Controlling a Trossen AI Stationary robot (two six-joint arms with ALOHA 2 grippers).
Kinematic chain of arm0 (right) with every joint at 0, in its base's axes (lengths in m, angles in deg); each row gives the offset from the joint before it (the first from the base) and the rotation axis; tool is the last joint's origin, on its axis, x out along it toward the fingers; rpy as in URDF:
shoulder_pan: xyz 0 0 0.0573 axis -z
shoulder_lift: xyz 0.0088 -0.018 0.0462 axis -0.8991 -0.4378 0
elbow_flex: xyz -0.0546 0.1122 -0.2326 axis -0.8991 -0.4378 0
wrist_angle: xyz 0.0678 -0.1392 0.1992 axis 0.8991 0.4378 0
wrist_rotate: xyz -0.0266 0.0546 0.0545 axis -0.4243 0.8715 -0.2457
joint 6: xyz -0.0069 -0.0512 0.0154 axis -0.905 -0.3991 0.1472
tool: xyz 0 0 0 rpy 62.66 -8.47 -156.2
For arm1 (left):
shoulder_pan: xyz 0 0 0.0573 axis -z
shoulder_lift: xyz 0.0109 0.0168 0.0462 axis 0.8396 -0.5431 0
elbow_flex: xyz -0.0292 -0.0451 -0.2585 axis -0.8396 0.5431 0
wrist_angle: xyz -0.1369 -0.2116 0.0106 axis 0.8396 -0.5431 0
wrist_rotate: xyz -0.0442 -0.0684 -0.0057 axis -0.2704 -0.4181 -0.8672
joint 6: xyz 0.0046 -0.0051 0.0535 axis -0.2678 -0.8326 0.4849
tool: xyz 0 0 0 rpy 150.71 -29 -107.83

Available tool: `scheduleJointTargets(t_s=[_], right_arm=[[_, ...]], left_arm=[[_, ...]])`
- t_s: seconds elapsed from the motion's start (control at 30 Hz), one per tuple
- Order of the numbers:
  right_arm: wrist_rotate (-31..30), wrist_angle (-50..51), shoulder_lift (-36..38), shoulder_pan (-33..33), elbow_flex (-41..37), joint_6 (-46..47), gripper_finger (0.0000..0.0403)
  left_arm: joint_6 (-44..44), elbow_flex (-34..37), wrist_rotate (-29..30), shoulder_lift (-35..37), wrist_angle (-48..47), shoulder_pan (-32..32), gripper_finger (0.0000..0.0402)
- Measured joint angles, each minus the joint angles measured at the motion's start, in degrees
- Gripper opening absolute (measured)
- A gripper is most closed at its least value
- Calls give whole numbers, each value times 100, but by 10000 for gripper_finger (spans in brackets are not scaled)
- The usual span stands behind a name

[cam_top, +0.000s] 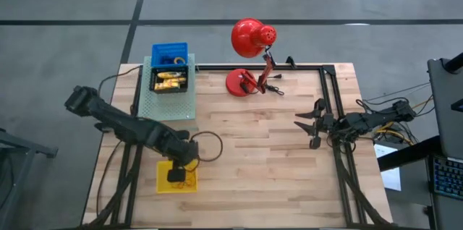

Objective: Pick & Place Office Desk Supplies
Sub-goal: Put the yellow bin on the shelf

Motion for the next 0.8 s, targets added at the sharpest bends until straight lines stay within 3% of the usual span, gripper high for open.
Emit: scheduleJointTargets(t_s=[0.43, 0.8], right_arm=[[0, 0, 0, 1, -1, -1, 128], [1, 0, 0, 1, 0, -2, 128]], left_arm=[[381, -12, -1257, 1223, -1095, -1567, 16], [757, -242, -1420, 1621, -1607, -3318, 16]])
